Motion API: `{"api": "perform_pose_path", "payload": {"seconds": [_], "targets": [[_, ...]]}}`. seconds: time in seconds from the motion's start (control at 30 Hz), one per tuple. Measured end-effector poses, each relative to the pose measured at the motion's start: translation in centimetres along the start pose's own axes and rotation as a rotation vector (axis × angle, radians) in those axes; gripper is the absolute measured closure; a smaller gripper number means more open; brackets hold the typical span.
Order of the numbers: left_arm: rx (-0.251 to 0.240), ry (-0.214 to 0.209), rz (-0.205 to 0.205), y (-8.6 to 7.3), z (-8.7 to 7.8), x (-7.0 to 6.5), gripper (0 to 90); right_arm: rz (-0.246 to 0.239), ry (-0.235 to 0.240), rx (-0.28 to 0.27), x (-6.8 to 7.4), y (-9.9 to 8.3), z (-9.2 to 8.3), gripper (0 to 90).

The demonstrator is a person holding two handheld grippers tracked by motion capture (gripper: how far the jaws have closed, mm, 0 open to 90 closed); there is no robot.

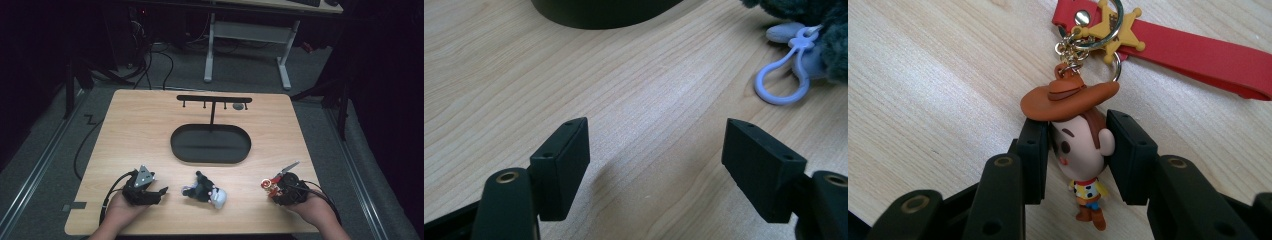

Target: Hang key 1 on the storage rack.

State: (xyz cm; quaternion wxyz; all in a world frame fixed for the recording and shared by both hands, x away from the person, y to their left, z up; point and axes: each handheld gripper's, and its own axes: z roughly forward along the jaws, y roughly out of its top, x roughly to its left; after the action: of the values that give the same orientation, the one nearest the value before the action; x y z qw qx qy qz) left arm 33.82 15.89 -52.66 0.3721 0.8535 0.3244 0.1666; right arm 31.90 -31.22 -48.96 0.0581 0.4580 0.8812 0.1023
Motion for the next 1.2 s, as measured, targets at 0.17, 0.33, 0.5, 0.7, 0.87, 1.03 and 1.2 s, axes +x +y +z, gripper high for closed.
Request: {"api": "perform_pose_path", "payload": {"seconds": [0.17,0.33,0.5,0.7,0.87,1.03,1.2], "targets": [[-0.002,0.000,0.002,0.0,0.0,-0.1,28.0,-0.012,-0.001,0.007,0.0,0.1,0.0,63.5],[-0.007,-0.006,-0.001,0.0,-0.1,0.0,28.4,-0.016,-0.006,-0.004,0.1,0.0,0.0,64.0],[-0.018,-0.009,0.005,0.2,0.0,-0.2,29.5,-0.007,-0.016,-0.007,0.0,-0.2,-0.2,66.3],[-0.032,-0.014,0.001,0.2,-0.2,-0.2,31.8,-0.005,-0.010,-0.006,0.3,-0.2,-0.4,66.4],[-0.034,-0.010,0.004,0.2,-0.4,-0.3,32.0,-0.011,-0.012,-0.004,0.4,0.0,-0.8,66.4],[-0.044,-0.003,0.003,0.2,-0.5,-0.3,31.7,-0.006,-0.010,0.014,0.4,0.4,-1.2,66.4],[-0.038,0.003,0.000,0.1,-0.5,-0.1,30.6,-0.007,-0.012,0.020,0.5,0.6,-1.9,66.4]]}}
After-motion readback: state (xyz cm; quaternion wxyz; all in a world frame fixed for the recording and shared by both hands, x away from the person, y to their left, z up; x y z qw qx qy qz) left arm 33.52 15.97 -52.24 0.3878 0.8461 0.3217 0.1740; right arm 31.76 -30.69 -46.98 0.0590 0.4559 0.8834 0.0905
